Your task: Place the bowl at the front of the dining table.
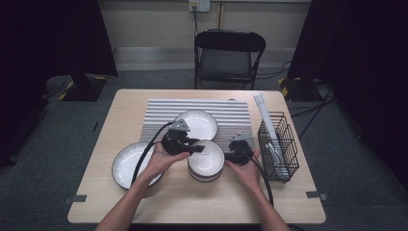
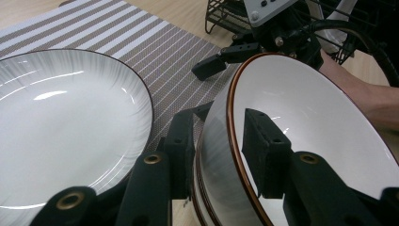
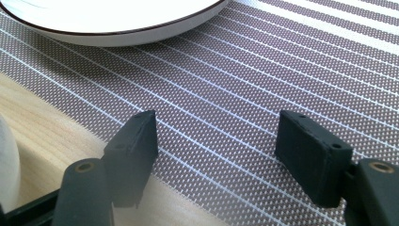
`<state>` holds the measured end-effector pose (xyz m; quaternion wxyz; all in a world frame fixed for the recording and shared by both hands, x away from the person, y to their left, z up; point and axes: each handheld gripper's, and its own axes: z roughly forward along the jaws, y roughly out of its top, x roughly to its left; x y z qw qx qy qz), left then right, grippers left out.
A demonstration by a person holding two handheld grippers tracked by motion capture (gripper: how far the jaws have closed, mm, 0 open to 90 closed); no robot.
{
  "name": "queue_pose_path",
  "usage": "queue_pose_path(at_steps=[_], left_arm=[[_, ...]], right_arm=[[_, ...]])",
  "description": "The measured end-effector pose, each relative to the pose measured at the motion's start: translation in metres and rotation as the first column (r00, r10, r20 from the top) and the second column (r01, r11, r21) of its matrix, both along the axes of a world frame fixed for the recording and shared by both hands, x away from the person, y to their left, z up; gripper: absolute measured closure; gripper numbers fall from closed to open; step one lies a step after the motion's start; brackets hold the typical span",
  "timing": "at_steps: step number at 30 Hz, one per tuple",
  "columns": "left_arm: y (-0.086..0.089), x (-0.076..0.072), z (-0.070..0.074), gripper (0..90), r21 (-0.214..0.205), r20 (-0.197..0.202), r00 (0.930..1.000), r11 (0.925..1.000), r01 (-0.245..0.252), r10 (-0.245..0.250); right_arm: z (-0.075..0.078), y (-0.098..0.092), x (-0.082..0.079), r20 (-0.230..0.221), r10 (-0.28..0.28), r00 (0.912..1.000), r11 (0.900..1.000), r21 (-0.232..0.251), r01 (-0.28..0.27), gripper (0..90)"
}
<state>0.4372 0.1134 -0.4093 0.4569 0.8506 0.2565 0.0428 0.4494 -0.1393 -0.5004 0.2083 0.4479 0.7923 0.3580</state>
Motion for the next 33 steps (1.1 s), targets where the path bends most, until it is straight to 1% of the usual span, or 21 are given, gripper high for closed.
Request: queue_pose_path(at_steps=[2, 3, 5, 7, 9, 10, 11, 13, 14, 17, 18, 20, 21, 22, 25, 26, 27, 28, 29, 32, 33], left_arm=[[-0.0025, -0.0003, -0.0008, 67.1, 0.023, 0.004, 1.0000, 0.9997, -0.005, 0.005], [-0.0037, -0.0001, -0.0013, 68.6, 0.026, 0.005, 1.0000, 0.9997, -0.005, 0.005], [-0.0042, 0.0002, -0.0002, 73.6, 0.030, 0.004, 0.9997, 0.9992, -0.025, 0.024], [-0.0049, 0.0004, -0.0006, 74.6, 0.026, 0.002, 0.9997, 0.9993, -0.026, 0.026], [-0.0050, 0.0004, -0.0006, 76.1, 0.036, 0.008, 0.9996, 0.9990, -0.028, 0.028], [-0.0052, 0.0000, 0.0000, 76.7, 0.049, 0.018, 0.9994, 0.9983, -0.030, 0.030], [-0.0062, -0.0003, -0.0005, 78.1, 0.039, 0.023, 0.9992, 0.9987, -0.034, 0.033], [-0.0070, 0.0011, 0.0002, 79.1, 0.046, 0.016, 0.9996, 0.9986, -0.026, 0.025], [-0.0071, 0.0014, -0.0005, 79.0, 0.035, 0.013, 0.9996, 0.9991, -0.024, 0.024], [-0.0065, 0.0017, -0.0001, 79.0, 0.040, 0.011, 0.9997, 0.9990, -0.021, 0.021], [-0.0061, 0.0021, -0.0007, 79.0, 0.029, 0.014, 0.9998, 0.9995, -0.016, 0.016], [-0.0056, 0.0020, 0.0002, 78.9, 0.024, 0.015, 0.9998, 0.9996, -0.015, 0.014], [-0.0049, 0.0020, 0.0008, 79.0, 0.014, 0.016, 0.9997, 0.9998, -0.016, 0.016], [-0.0035, 0.0028, 0.0013, 78.9, 0.005, 0.006, 0.9999, 0.9999, -0.013, 0.013], [-0.0032, 0.0027, 0.0011, 79.7, 0.010, 0.013, 0.9998, 0.9999, -0.013, 0.013], [-0.0034, 0.0021, 0.0014, 79.7, 0.015, 0.027, 0.9996, 0.9998, -0.011, 0.011], [-0.0037, 0.0018, 0.0012, 79.6, 0.009, 0.025, 0.9996, 0.9999, -0.012, 0.012], [-0.0031, 0.0018, 0.0015, 79.6, 0.013, 0.021, 0.9997, 0.9998, -0.013, 0.013], [-0.0027, 0.0015, 0.0010, 79.6, 0.005, 0.025, 0.9996, 0.9999, -0.014, 0.014], [-0.0020, 0.0012, 0.0004, 80.1, 0.002, 0.024, 0.9995, 0.9998, -0.021, 0.021], [-0.0013, 0.0014, 0.0010, 80.3, 0.013, 0.022, 0.9995, 0.9997, -0.021, 0.021]], right_arm=[[0.0000, 0.0000, 0.0000, 0.000, 0.000, 1.0000, 1.0000, 0.000, 0.000, 29.7], [0.0000, 0.0000, 0.0000, 0.000, 0.000, 1.0000, 1.0000, 0.000, 0.000, 29.7], [0.0000, 0.0000, 0.0000, -0.001, 0.000, 1.0000, 1.0000, 0.001, 0.000, 29.7], [0.0000, 0.0000, 0.0000, -0.001, 0.000, 1.0000, 1.0000, 0.001, 0.000, 29.7], [0.0000, 0.0000, 0.0000, -0.001, 0.000, 1.0000, 1.0000, 0.001, 0.000, 29.7], [0.0000, 0.0000, 0.0000, -0.001, 0.000, 1.0000, 1.0000, 0.001, 0.000, 29.7], [0.0000, 0.0000, 0.0000, -0.001, 0.000, 1.0000, 1.0000, 0.001, 0.000, 29.7], [0.0000, 0.0000, 0.0000, -0.001, 0.000, 1.0000, 1.0000, 0.001, 0.000, 29.7], [0.0000, 0.0000, 0.0001, -0.001, 0.000, 1.0000, 1.0000, 0.001, 0.000, 29.7], [0.0000, -0.0001, 0.0001, -0.001, 0.000, 1.0000, 1.0000, 0.001, 0.000, 29.7], [0.0000, 0.0000, 0.0000, -0.001, 0.000, 1.0000, 1.0000, 0.001, 0.000, 29.7], [0.0000, 0.0000, 0.0000, -0.001, 0.000, 1.0000, 1.0000, 0.001, 0.000, 29.7], [0.0000, 0.0000, 0.0000, -0.001, 0.000, 1.0000, 1.0000, 0.001, 0.000, 29.7], [0.0000, -0.0001, 0.0001, -0.001, 0.000, 1.0000, 1.0000, 0.001, 0.000, 29.7], [0.0000, 0.0000, 0.0001, -0.001, 0.000, 1.0000, 1.0000, 0.001, 0.000, 29.7], [0.0000, 0.0000, 0.0000, -0.001, 0.000, 1.0000, 1.0000, 0.001, 0.000, 29.7], [0.0000, 0.0000, 0.0000, -0.001, 0.000, 1.0000, 1.0000, 0.001, 0.000, 29.7], [0.0000, -0.0001, 0.0000, -0.001, 0.000, 1.0000, 1.0000, 0.001, 0.000, 29.7], [0.0000, 0.0000, 0.0000, -0.001, 0.000, 1.0000, 1.0000, 0.001, 0.000, 29.7], [0.0000, 0.0000, 0.0000, -0.001, 0.000, 1.0000, 1.0000, 0.001, 0.000, 29.7], [0.0000, 0.0000, 0.0000, -0.001, 0.000, 1.0000, 1.0000, 0.001, 0.000, 29.7]])
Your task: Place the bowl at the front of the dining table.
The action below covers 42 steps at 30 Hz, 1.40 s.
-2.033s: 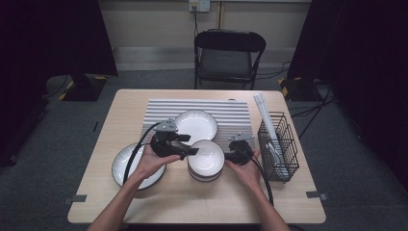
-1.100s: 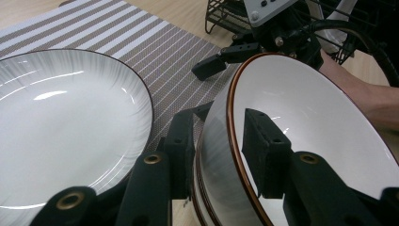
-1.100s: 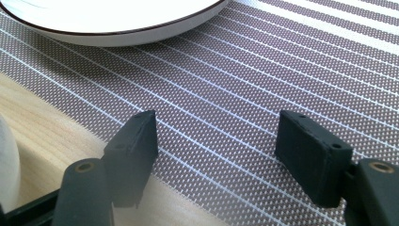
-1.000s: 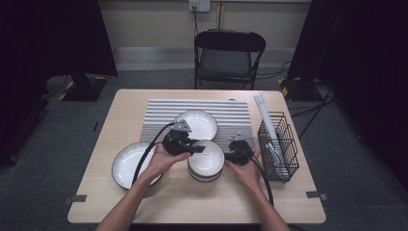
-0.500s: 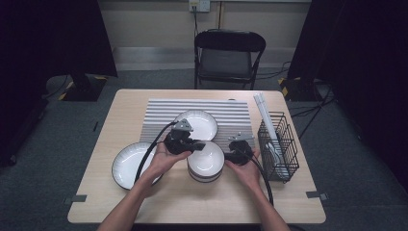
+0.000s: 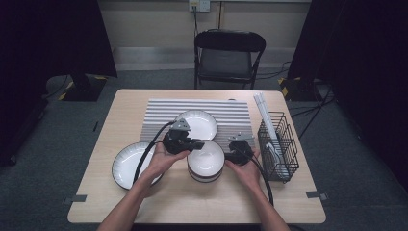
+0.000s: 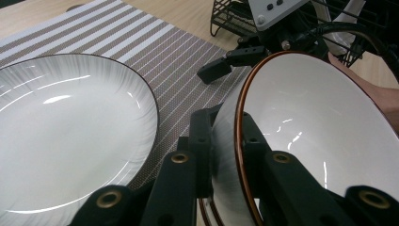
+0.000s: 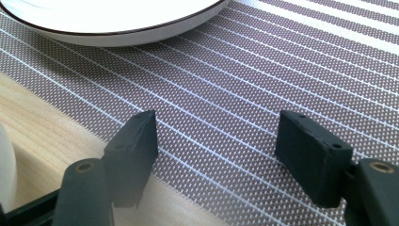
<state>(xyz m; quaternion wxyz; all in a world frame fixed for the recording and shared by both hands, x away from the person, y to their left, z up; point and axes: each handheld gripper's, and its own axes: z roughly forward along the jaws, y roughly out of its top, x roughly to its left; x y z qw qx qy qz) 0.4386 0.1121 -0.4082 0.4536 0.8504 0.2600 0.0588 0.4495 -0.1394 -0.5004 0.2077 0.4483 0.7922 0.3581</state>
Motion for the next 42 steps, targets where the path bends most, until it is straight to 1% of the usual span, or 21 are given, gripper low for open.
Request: queue_pose_path(at_steps=[1, 5, 7, 8, 9, 12, 13, 15, 17, 21, 22, 26, 27, 30, 31, 34, 36, 37, 38, 41, 42], left_arm=[[0.000, 0.000, 0.000, 80.3, -0.014, 0.000, 1.0000, 0.9999, -0.007, 0.007], [0.002, 0.000, 0.000, 80.3, -0.019, -0.003, 1.0000, 0.9998, -0.006, 0.005], [0.003, 0.000, 0.001, 80.2, -0.032, -0.010, 0.9998, 0.9993, -0.018, 0.018], [0.004, 0.001, 0.001, 80.2, -0.043, -0.014, 0.9998, 0.9990, -0.015, 0.015], [0.005, 0.001, 0.001, 80.3, -0.046, -0.004, 0.9998, 0.9988, -0.018, 0.017], [0.007, 0.000, 0.003, 80.2, -0.046, -0.006, 0.9999, 0.9988, -0.014, 0.014], [0.007, 0.001, 0.003, 80.2, -0.056, -0.009, 0.9998, 0.9982, -0.021, 0.020], [0.009, 0.001, 0.004, 80.1, -0.058, -0.007, 0.9997, 0.9980, -0.023, 0.022], [0.009, 0.001, 0.005, 80.2, -0.070, -0.010, 0.9997, 0.9973, -0.021, 0.020], [0.011, 0.001, 0.006, 80.1, -0.071, -0.005, 0.9997, 0.9971, -0.026, 0.025], [0.012, 0.002, 0.006, 80.1, -0.076, -0.003, 0.9998, 0.9969, -0.020, 0.020], [0.013, 0.002, 0.008, 80.1, -0.076, 0.003, 0.9994, 0.9966, -0.033, 0.033], [0.014, 0.003, 0.008, 80.1, -0.094, -0.004, 0.9994, 0.9950, -0.034, 0.033], [0.016, 0.003, 0.009, 80.1, -0.100, 0.007, 0.9991, 0.9941, -0.041, 0.042], [0.016, 0.004, 0.010, 80.0, -0.108, -0.002, 0.9989, 0.9931, -0.047, 0.047], [0.017, 0.006, 0.011, 80.1, -0.104, -0.001, 0.9989, 0.9935, -0.047, 0.047], [0.015, 0.005, 0.013, 80.0, -0.105, 0.007, 0.9988, 0.9933, -0.047, 0.048], [0.015, 0.005, 0.014, 80.1, -0.110, -0.001, 0.9988, 0.9928, -0.048, 0.048], [0.015, 0.006, 0.015, 80.0, -0.105, 0.007, 0.9992, 0.9937, -0.039, 0.040], [0.016, 0.006, 0.019, 80.0, -0.117, 0.006, 0.9990, 0.9922, -0.043, 0.044], [0.016, 0.006, 0.021, 80.0, -0.118, 0.013, 0.9988, 0.9920, -0.046, 0.047]], right_arm=[[0.000, 0.000, 0.000, 0.000, 0.000, 1.0000, 1.0000, 0.000, 0.000, 29.7], [0.000, 0.000, 0.000, 0.000, 0.000, 1.0000, 1.0000, 0.000, 0.000, 29.7], [0.000, 0.000, 0.000, 0.000, 0.000, 1.0000, 1.0000, 0.000, 0.000, 29.7], [0.000, 0.000, 0.000, 0.000, -0.001, 1.0000, 1.0000, 0.001, 0.001, 29.7], [0.000, 0.000, 0.000, 0.000, -0.001, 1.0000, 1.0000, 0.001, 0.001, 29.7], [0.000, 0.000, 0.000, 0.000, -0.001, 1.0000, 1.0000, 0.000, 0.001, 29.7], [0.000, 0.000, 0.000, 0.000, -0.001, 1.0000, 1.0000, 0.000, 0.001, 29.7], [0.000, 0.000, 0.000, 0.001, -0.001, 1.0000, 1.0000, 0.000, 0.001, 29.7], [0.000, 0.000, 0.000, 0.000, -0.001, 1.0000, 1.0000, 0.000, 0.001, 29.7], [0.000, 0.000, 0.000, 0.000, -0.001, 1.0000, 1.0000, 0.000, 0.001, 29.7], [0.000, 0.000, 0.000, 0.001, -0.001, 1.0000, 1.0000, 0.000, 0.001, 29.7], [0.000, 0.000, 0.000, 0.000, -0.001, 1.0000, 1.0000, 0.000, 0.001, 29.7], [0.000, 0.000, 0.000, 0.001, -0.001, 1.0000, 1.0000, 0.000, 0.001, 29.7], [0.000, 0.000, 0.000, 0.000, -0.001, 1.0000, 1.0000, 0.000, 0.001, 29.7], [0.000, 0.000, 0.000, 0.000, 0.000, 1.0000, 1.0000, 0.000, 0.000, 29.7], [0.000, 0.000, 0.000, 0.000, 0.000, 1.0000, 1.0000, 0.000, 0.000, 29.7], [0.000, 0.000, 0.000, 0.000, -0.001, 1.0000, 1.0000, 0.000, 0.001, 29.7], [0.000, 0.000, 0.000, 0.000, 0.000, 1.0000, 1.0000, 0.000, 0.000, 29.7], [0.000, 0.000, 0.000, 0.000, 0.000, 1.0000, 1.0000, 0.000, 0.000, 29.7], [0.000, 0.000, 0.000, 0.000, 0.000, 1.0000, 1.0000, 0.000, 0.000, 29.7], [0.000, 0.000, 0.000, 0.001, 0.000, 1.0000, 1.0000, 0.000, 0.000, 29.7]])
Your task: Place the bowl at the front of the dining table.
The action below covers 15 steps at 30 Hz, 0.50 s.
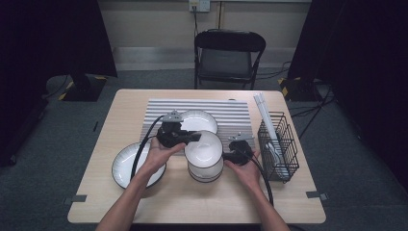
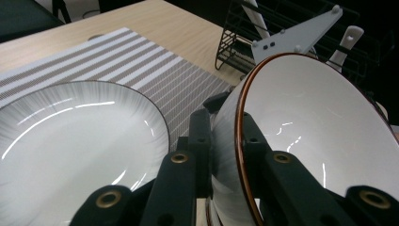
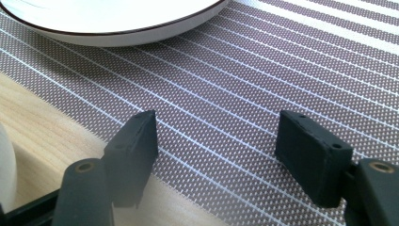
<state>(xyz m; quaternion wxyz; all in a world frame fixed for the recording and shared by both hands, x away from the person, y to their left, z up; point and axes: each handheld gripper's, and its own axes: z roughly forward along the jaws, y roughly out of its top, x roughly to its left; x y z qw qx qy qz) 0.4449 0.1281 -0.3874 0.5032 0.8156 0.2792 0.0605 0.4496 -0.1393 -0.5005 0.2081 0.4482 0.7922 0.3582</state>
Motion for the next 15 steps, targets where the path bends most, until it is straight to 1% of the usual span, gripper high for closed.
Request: queue_pose_path(at_steps=[2, 3, 4, 6, 8, 9, 12, 15], left_arm=[[0.001, 0.001, 0.003, 80.0, -0.014, -0.001, 1.0000, 0.9999, -0.002, 0.002], [0.001, 0.001, 0.005, 80.0, -0.013, 0.002, 0.9999, 0.9998, 0.016, -0.016], [0.001, 0.001, 0.007, 79.8, -0.006, 0.015, 0.9998, 0.9999, 0.013, -0.013], [0.002, 0.001, 0.008, 79.8, -0.005, 0.016, 0.9998, 1.0000, 0.007, -0.007], [0.003, 0.003, 0.010, 79.6, -0.012, 0.019, 0.9998, 0.9999, 0.006, -0.005], [0.003, 0.003, 0.011, 79.6, -0.023, 0.012, 0.9999, 0.9997, 0.000, 0.001], [0.006, 0.005, 0.014, 79.6, -0.020, 0.021, 0.9997, 0.9997, -0.010, 0.011], [0.009, 0.009, 0.015, 79.3, -0.032, 0.024, 0.9995, 0.9993, -0.021, 0.022]], right_arm=[[0.000, 0.000, 0.000, 0.000, 0.000, 1.0000, 1.0000, 0.000, 0.000, 29.7], [0.000, 0.000, 0.000, 0.000, 0.000, 1.0000, 1.0000, 0.000, 0.000, 29.7], [0.000, 0.000, 0.000, 0.000, 0.000, 1.0000, 1.0000, 0.000, 0.000, 29.7], [0.000, 0.000, 0.000, 0.000, 0.001, 1.0000, 1.0000, 0.000, -0.001, 29.7], [0.000, 0.000, 0.000, 0.000, 0.000, 1.0000, 1.0000, 0.000, 0.000, 29.7], [0.000, 0.000, 0.000, 0.001, 0.000, 1.0000, 1.0000, 0.000, 0.000, 29.7], [0.000, 0.000, 0.000, 0.000, 0.000, 1.0000, 1.0000, 0.000, 0.000, 29.7], [0.000, 0.000, 0.000, 0.000, 0.000, 1.0000, 1.0000, 0.000, 0.000, 29.7]])
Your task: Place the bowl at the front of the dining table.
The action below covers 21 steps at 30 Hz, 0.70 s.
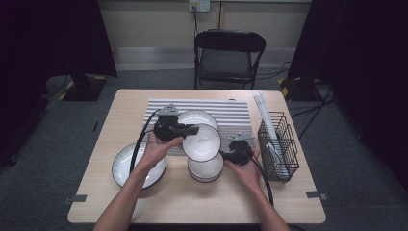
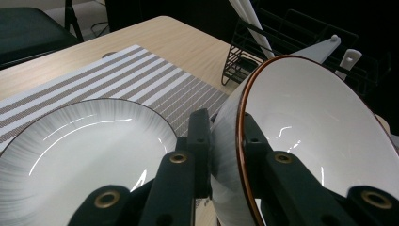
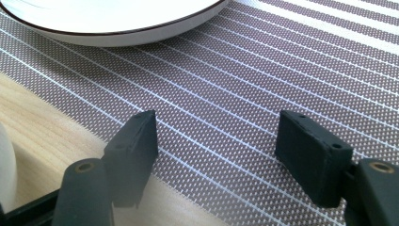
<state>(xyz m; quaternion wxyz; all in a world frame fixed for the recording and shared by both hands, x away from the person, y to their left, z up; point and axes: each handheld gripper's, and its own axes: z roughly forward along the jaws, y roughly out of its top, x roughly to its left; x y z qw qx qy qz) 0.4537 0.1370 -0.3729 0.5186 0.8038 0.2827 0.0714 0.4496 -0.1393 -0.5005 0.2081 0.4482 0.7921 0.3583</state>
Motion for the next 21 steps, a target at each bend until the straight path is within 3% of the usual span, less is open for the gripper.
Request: queue_pose_path(at_steps=[7, 14, 18, 21], left_arm=[[0.006, 0.009, 0.003, 79.0, -0.013, -0.009, 0.9997, 0.9996, -0.025, 0.025], [0.008, 0.017, 0.007, 79.1, -0.006, -0.003, 0.9989, 0.9989, -0.048, 0.048], [0.009, 0.022, 0.006, 79.1, 0.022, -0.006, 0.9967, 0.9965, -0.080, 0.080], [0.012, 0.027, 0.006, 78.9, 0.020, -0.013, 0.9946, 0.9945, -0.103, 0.103]], right_arm=[[0.000, 0.000, 0.000, 0.000, 0.000, 1.0000, 1.0000, 0.000, 0.000, 29.7], [0.000, 0.000, 0.000, -0.001, 0.000, 1.0000, 1.0000, 0.001, 0.000, 29.7], [0.000, 0.000, 0.000, -0.001, 0.000, 1.0000, 1.0000, 0.000, 0.000, 29.7], [0.000, 0.000, 0.000, -0.001, 0.000, 1.0000, 1.0000, 0.000, 0.000, 29.7]])
